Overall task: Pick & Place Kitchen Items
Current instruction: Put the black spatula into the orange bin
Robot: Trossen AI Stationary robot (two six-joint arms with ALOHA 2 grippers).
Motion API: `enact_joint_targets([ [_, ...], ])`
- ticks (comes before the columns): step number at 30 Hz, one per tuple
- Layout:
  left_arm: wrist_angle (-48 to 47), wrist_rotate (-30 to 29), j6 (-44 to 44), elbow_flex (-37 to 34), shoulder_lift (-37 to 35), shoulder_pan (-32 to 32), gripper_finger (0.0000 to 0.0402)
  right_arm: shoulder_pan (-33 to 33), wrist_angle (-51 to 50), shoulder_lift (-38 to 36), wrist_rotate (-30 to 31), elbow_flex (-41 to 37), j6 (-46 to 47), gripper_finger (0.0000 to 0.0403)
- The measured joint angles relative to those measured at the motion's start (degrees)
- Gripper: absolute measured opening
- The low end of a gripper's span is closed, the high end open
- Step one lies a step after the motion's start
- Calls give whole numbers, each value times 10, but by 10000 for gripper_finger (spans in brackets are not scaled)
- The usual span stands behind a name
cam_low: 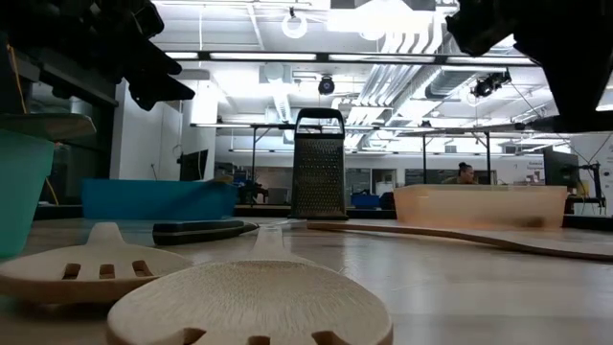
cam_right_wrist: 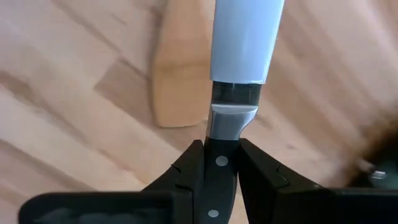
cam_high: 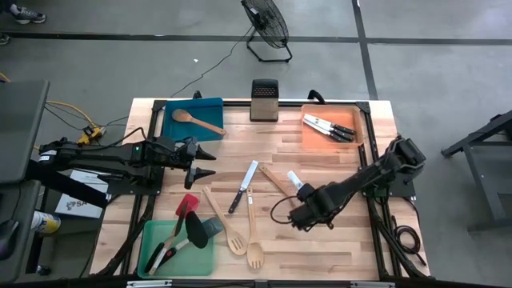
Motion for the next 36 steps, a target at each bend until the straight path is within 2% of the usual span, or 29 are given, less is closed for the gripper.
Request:
enact_joint_targets([
  [12, 0, -1, 2, 0, 0, 0, 262, -62, -124, -24, 39, 0, -99, 67],
  [16, 0, -1, 2, 0, 0, 0, 262, -88, -166, -24, 69, 0, -141, 67],
  [36, 0, -1, 0, 0, 0, 0, 262, -261, -163, -23, 184, 0, -363, 67],
])
